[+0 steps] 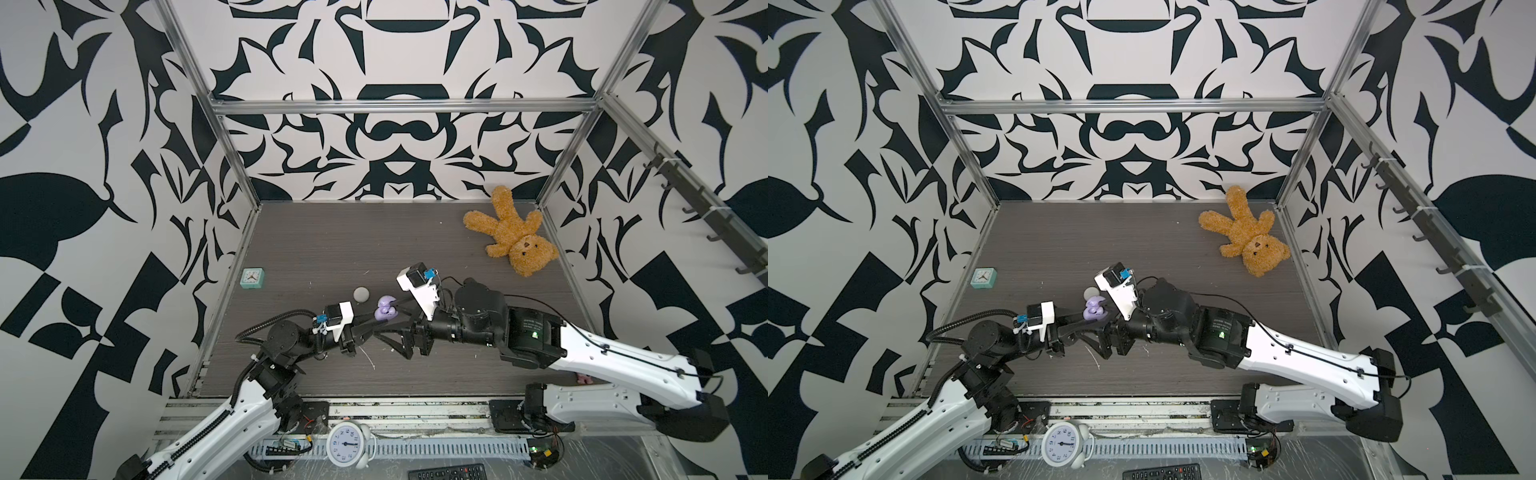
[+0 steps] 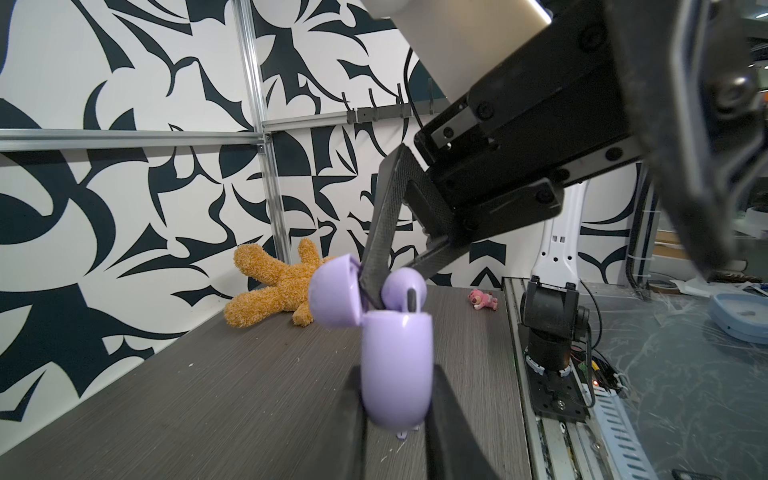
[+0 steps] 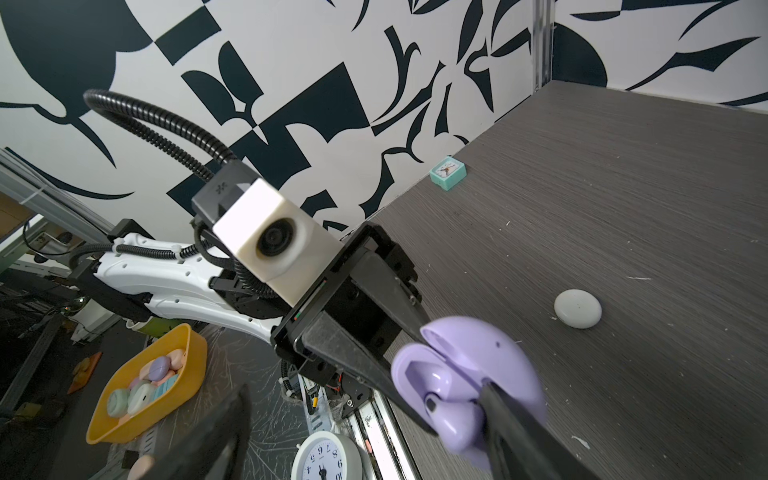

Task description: Insert the wireless bluetooth earbuds into the charging case

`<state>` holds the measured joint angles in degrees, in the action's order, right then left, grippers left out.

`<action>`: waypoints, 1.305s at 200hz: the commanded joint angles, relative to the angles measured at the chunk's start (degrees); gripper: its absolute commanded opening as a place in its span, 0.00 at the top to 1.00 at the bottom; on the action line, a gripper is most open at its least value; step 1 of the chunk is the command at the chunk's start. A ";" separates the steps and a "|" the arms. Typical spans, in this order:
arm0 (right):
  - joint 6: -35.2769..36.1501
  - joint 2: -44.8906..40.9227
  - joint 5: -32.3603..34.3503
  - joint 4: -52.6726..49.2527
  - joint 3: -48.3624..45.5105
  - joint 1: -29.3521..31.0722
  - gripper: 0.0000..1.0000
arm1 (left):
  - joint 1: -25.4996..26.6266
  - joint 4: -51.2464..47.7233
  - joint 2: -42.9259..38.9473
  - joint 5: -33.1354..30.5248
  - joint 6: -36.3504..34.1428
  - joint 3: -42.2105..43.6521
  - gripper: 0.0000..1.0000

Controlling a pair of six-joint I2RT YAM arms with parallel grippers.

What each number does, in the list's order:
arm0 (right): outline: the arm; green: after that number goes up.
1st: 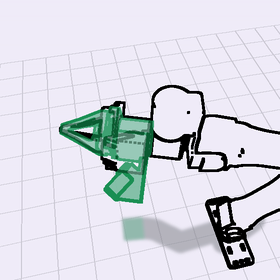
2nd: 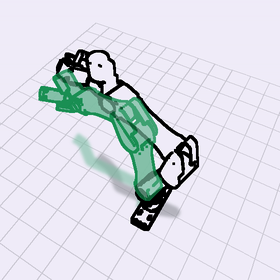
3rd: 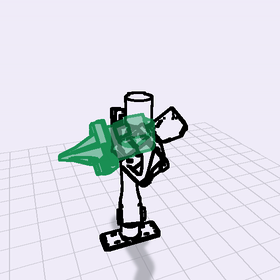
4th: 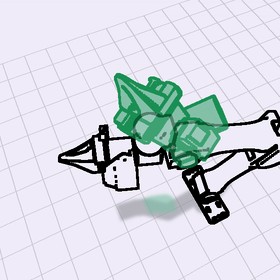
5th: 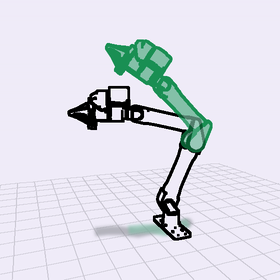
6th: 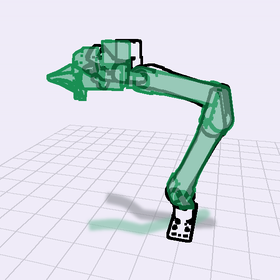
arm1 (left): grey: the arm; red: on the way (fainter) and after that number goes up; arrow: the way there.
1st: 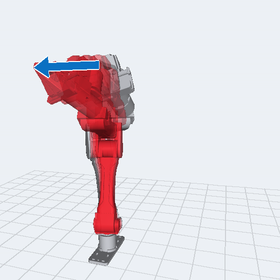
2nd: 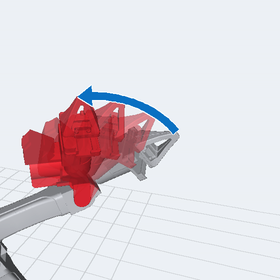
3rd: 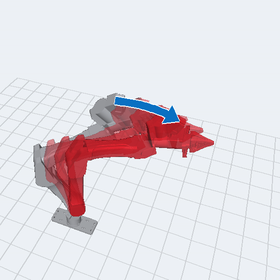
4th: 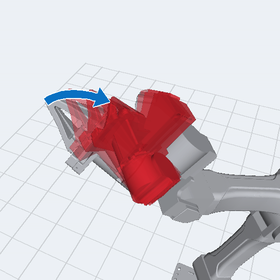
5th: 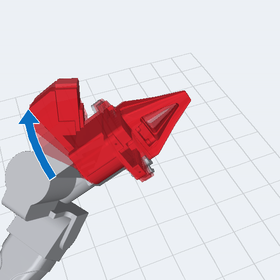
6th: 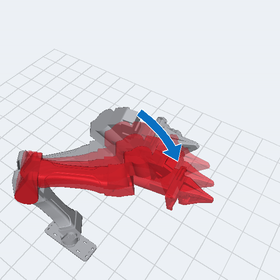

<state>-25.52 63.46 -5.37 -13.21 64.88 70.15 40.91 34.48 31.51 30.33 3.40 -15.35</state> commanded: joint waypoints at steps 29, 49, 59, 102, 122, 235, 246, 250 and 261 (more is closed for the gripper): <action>2.40 -0.64 -3.78 2.68 2.73 0.26 0.16 | 0.51 0.28 1.05 3.02 1.88 -0.93 1.00; 2.56 -0.70 -3.90 2.31 2.79 0.26 0.18 | 0.58 0.55 1.36 3.24 2.75 -0.99 1.00; 2.58 -0.91 -3.28 1.81 2.96 0.26 0.18 | 0.58 0.50 1.40 3.50 3.22 -1.04 1.00; 2.72 -2.30 -0.91 0.38 2.39 0.25 0.17 | 0.52 2.17 1.81 4.20 5.43 -0.87 1.00; 2.69 -2.35 -1.10 0.45 2.40 0.26 0.17 | 0.52 4.02 2.70 6.14 7.40 -0.84 1.00; 1.94 -3.31 1.50 -1.20 2.51 0.25 0.16 | 0.49 5.79 2.45 7.00 8.69 -0.73 1.00; 1.87 -2.89 1.24 -1.49 2.80 0.25 0.16 | 0.49 6.11 2.68 7.29 9.15 -0.73 1.00; 1.87 -2.90 1.37 -1.64 3.09 0.25 0.16 | 0.49 6.13 2.60 7.35 9.18 -0.73 1.00; 2.00 -3.42 2.24 -2.55 3.48 0.26 0.16 | 0.49 6.13 2.44 7.29 9.23 -0.64 1.00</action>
<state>-23.81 60.80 -4.29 -16.47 65.52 70.22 41.21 37.95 34.30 35.88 11.40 -15.35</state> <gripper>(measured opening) 0.844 0.232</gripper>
